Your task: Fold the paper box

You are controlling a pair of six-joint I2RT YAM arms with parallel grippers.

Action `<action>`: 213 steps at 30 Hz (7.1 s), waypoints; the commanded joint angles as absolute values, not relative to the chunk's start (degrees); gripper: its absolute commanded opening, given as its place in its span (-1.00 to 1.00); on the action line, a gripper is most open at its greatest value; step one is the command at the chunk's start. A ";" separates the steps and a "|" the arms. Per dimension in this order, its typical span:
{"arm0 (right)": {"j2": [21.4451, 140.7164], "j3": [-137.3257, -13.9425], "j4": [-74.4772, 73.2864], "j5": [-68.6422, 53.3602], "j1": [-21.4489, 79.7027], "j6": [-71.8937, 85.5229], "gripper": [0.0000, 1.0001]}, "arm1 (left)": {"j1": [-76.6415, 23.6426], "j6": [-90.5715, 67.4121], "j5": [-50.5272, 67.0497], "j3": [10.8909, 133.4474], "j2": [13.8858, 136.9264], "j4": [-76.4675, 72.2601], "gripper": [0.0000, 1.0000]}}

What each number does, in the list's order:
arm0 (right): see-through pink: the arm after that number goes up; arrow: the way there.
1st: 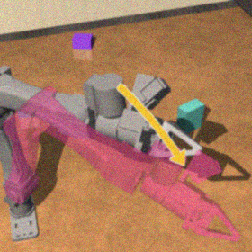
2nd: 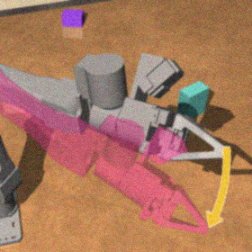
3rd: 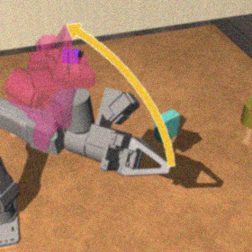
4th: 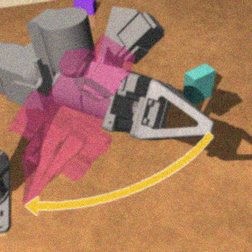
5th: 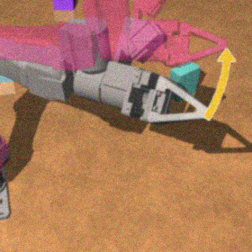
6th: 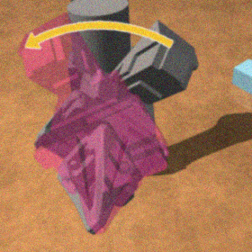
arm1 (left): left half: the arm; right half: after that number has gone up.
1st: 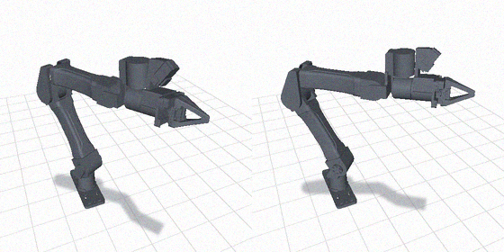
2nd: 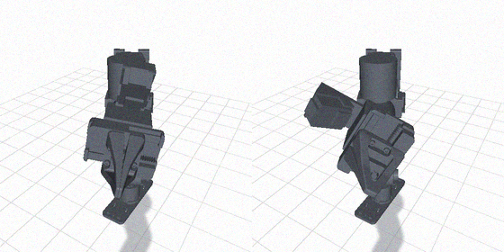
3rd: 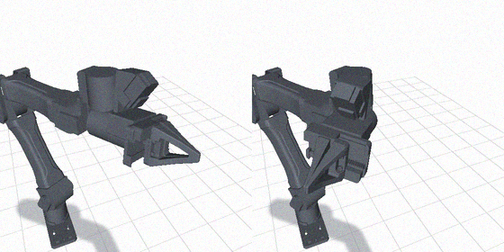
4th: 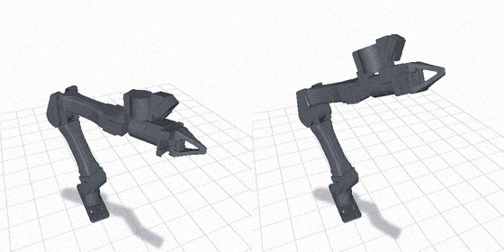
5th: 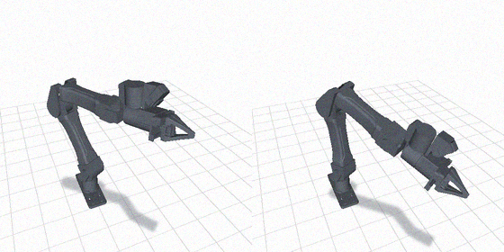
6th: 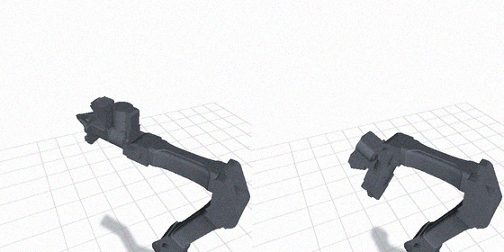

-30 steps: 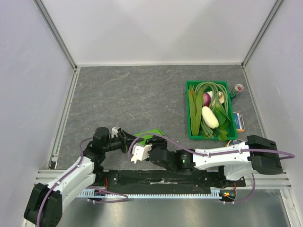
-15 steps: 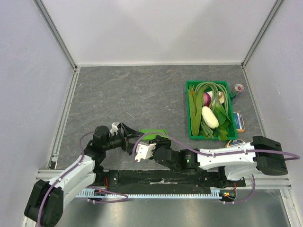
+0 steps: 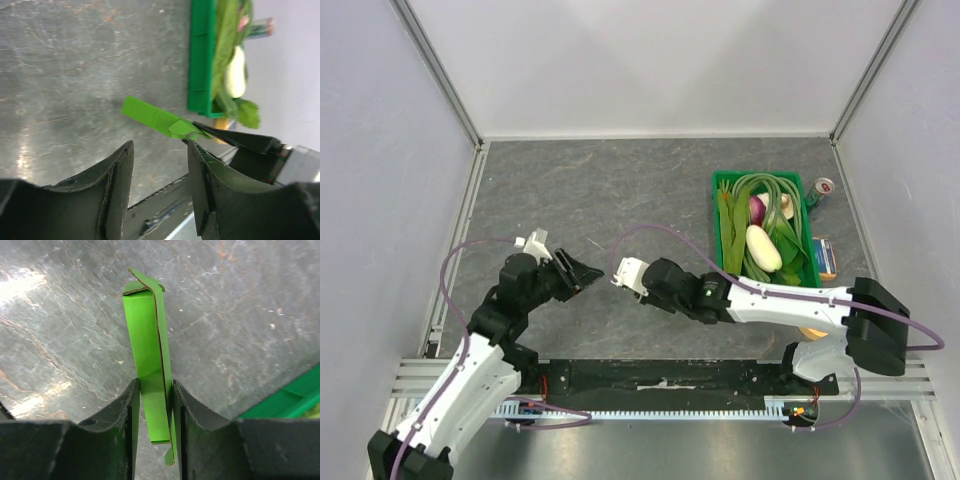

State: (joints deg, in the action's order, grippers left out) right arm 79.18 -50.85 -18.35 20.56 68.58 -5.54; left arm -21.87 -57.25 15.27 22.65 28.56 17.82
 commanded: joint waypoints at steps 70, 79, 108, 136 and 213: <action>90.35 -63.37 -31.38 -12.22 53.35 -6.50 -0.38 | -38.50 -21.79 12.92 35.42 63.73 4.30 -0.29; 89.91 -63.28 -31.20 -12.48 53.35 -6.50 -0.38 | -38.58 -20.74 13.80 35.24 63.19 4.75 -0.38; 91.49 -62.93 -30.32 -11.86 53.79 -5.80 -0.42 | -38.67 -22.67 11.16 39.02 64.69 7.91 -0.53; 92.72 -64.42 -29.79 -10.46 54.58 -4.83 -0.42 | -41.57 -31.21 10.29 40.87 69.08 10.28 -0.96; 84.29 -51.07 -9.67 12.13 61.17 0.44 0.18 | -49.83 -32.96 -4.21 37.97 65.30 16.79 -0.96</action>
